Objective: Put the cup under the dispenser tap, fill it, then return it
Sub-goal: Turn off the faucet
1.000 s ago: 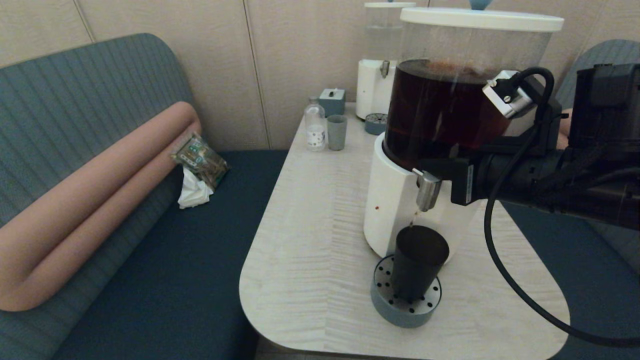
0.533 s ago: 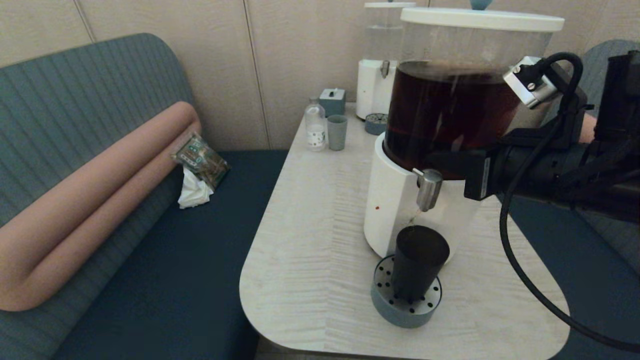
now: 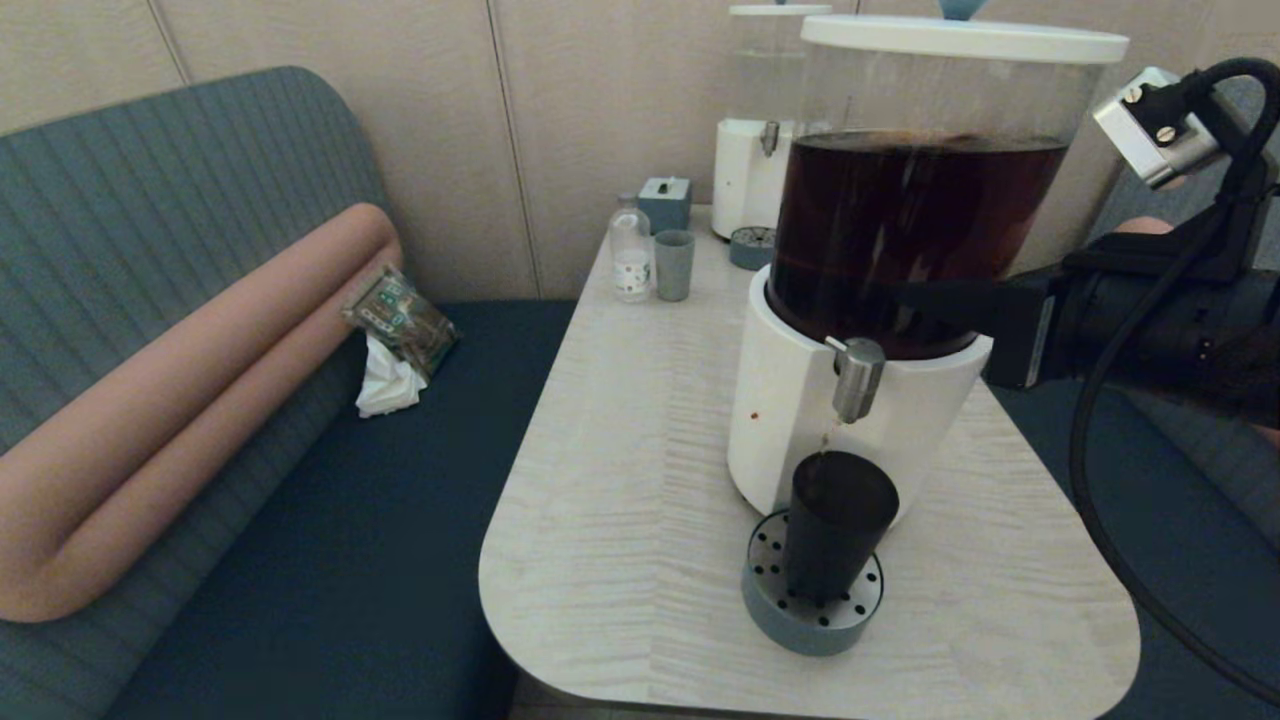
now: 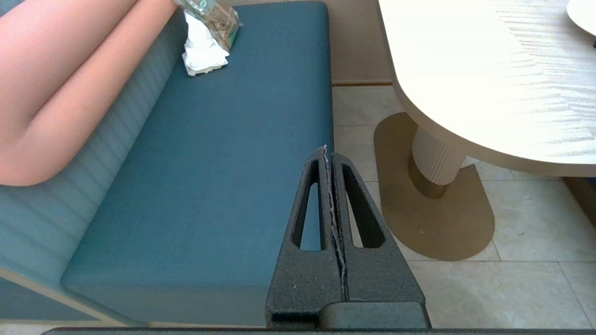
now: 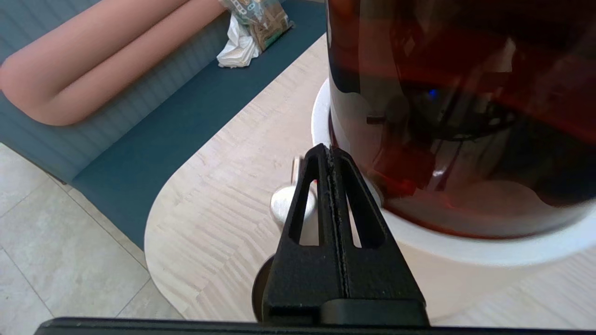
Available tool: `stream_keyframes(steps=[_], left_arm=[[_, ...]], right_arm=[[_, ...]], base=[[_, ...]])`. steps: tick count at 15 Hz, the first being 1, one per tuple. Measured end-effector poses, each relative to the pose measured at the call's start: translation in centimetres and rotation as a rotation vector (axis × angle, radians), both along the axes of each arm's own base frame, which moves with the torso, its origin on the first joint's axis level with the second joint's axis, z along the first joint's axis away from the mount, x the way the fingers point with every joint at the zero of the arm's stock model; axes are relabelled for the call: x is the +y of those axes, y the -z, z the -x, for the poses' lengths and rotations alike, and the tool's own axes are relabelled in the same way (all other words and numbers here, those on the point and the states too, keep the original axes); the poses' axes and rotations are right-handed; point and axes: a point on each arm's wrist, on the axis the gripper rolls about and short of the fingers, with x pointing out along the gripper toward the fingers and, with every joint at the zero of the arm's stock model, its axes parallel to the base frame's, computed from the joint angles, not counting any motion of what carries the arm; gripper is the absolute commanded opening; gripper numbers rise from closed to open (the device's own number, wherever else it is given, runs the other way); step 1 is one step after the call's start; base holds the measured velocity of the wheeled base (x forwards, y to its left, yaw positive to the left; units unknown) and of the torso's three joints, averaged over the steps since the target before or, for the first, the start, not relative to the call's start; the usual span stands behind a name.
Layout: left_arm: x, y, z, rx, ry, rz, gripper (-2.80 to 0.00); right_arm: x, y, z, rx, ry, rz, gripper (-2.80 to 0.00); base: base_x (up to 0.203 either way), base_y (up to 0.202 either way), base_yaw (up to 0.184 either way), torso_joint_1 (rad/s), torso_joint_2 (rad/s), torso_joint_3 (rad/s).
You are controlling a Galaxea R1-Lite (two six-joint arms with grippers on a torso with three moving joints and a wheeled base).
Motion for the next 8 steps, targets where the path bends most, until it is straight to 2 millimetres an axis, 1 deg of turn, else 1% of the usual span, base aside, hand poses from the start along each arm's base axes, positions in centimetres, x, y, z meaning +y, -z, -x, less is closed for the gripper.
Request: stream_keyframes(steps=[4,8], left_arm=[[0.0,0.0,0.0,0.000,0.000,0.000,-2.80],[0.0,0.0,0.0,0.000,0.000,0.000,-2.80]], right_arm=[[-0.6,0.4,1.1,0.016,0.001,0.008,-2.80],[-1.1,1.7,1.9,0.035,0.115,0.046,-2.80]], base=[[0.000,0.000,0.000,0.000,0.00,0.000],[0.000,0.000,0.000,0.000,0.00,0.000]])
